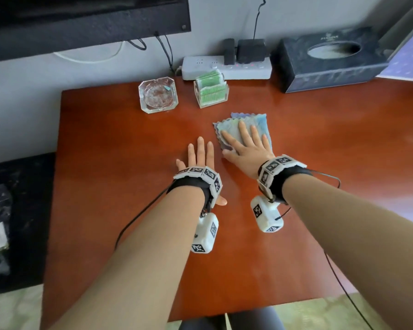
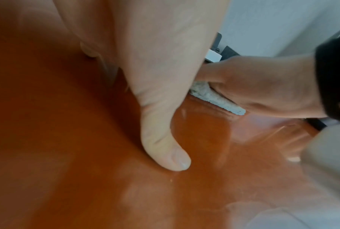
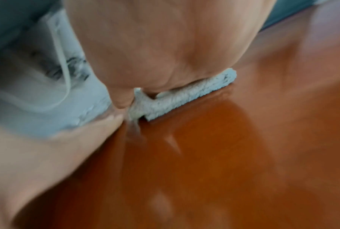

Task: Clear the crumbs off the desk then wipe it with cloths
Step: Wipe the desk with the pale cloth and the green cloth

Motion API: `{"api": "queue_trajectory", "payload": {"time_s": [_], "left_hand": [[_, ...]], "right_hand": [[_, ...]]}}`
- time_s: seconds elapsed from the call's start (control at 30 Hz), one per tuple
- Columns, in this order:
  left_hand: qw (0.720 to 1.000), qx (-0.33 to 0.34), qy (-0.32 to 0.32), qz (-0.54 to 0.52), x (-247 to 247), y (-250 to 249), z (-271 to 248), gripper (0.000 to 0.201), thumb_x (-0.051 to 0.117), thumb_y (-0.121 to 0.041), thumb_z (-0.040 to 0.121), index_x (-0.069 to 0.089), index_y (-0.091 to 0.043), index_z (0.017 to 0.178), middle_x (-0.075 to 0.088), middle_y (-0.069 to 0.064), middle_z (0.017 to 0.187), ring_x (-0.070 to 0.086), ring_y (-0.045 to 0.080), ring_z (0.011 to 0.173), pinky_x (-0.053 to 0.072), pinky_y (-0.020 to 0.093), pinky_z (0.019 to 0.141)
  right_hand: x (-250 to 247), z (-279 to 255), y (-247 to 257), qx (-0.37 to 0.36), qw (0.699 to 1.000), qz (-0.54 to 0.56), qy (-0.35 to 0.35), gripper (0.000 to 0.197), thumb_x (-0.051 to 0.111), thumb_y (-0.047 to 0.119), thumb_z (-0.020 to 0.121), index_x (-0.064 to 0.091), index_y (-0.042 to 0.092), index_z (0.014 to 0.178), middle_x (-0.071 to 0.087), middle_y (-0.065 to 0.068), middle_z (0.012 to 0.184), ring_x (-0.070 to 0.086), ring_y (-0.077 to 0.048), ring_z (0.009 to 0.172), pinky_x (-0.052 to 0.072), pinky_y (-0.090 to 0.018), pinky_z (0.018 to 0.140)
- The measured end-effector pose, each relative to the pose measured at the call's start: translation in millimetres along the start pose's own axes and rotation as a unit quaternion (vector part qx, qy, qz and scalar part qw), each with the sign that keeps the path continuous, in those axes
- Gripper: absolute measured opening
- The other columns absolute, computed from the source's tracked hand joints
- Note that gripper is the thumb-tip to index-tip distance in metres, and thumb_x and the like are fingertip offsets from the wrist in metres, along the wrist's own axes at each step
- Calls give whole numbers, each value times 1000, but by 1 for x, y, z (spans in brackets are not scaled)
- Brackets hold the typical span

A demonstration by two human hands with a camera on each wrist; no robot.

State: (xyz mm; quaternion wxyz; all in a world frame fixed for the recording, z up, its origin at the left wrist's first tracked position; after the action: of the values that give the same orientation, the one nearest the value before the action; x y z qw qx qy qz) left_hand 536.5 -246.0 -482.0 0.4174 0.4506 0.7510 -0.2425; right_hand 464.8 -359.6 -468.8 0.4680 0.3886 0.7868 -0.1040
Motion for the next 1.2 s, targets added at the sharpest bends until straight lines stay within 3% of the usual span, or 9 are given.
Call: {"api": "queue_trajectory", "payload": {"time_s": [0.1,0.27,0.43,0.57,0.73,0.87,1.0,1.2], "left_hand": [[1000,6,-3,5,0,0,-3,157,70,-83,53,-28,-9,150,-31,18,157,-14,41,149,19,64,113],[1000,13,15,-4,2,1,2,156,71,-82,54,-29,-10,150,-33,18,157,-16,40,149,16,64,114],[1000,11,16,1,3,0,2,155,69,-83,55,-30,-11,150,-34,18,156,-16,40,148,14,64,115],[1000,7,14,6,5,2,4,157,69,-85,52,-32,-12,148,-35,16,156,-16,40,148,15,64,114],[999,-3,42,30,12,7,13,160,65,-89,48,-41,-14,141,-39,16,154,-20,41,147,14,67,113],[997,-12,64,46,14,11,16,158,66,-87,50,-40,-15,143,-41,15,153,-20,40,147,12,65,115],[993,-28,70,91,9,10,15,157,64,-88,51,-39,-13,144,-37,17,155,-16,41,148,10,61,117],[990,-36,71,118,5,8,12,152,62,-86,58,-34,-10,147,-32,19,157,-12,42,149,9,60,117]], "right_hand": [[-2,-10,-38,35,998,50,1,53,13,56,101,-5,53,150,-26,1,160,-21,-27,148,-8,-51,119],[-5,-43,-134,188,972,130,-51,51,15,54,101,-3,58,148,-22,5,162,-17,-24,150,-8,-48,121],[-4,-48,-133,234,964,117,-49,61,25,57,98,-10,55,148,-29,1,160,-21,-29,148,-9,-51,119],[0,-40,-91,183,978,73,-64,68,21,67,94,-17,50,148,-33,-4,158,-24,-34,147,-12,-54,117],[12,-41,-67,102,993,44,-51,60,11,61,98,-21,51,147,-34,-3,157,-27,-32,146,-13,-54,118],[12,-46,-75,52,996,64,-35,52,5,56,100,-19,55,145,-34,1,157,-29,-27,145,-15,-50,118],[12,-47,-87,25,998,47,-39,53,11,50,102,-17,56,146,-31,3,159,-25,-26,147,-12,-50,119],[9,-57,-138,65,994,61,-62,56,21,48,101,-12,58,146,-27,3,160,-22,-26,148,-10,-50,119]]}}
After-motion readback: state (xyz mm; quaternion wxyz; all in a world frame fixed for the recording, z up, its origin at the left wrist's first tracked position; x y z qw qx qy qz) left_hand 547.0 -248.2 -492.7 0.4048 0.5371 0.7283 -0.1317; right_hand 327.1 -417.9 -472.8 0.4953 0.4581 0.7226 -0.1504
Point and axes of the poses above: each hand's wrist, its own z-axis towards the middle knuckle, its own x-axis out of the palm, y = z × x, the point moved 9 cm from there along z, towards the middle knuckle
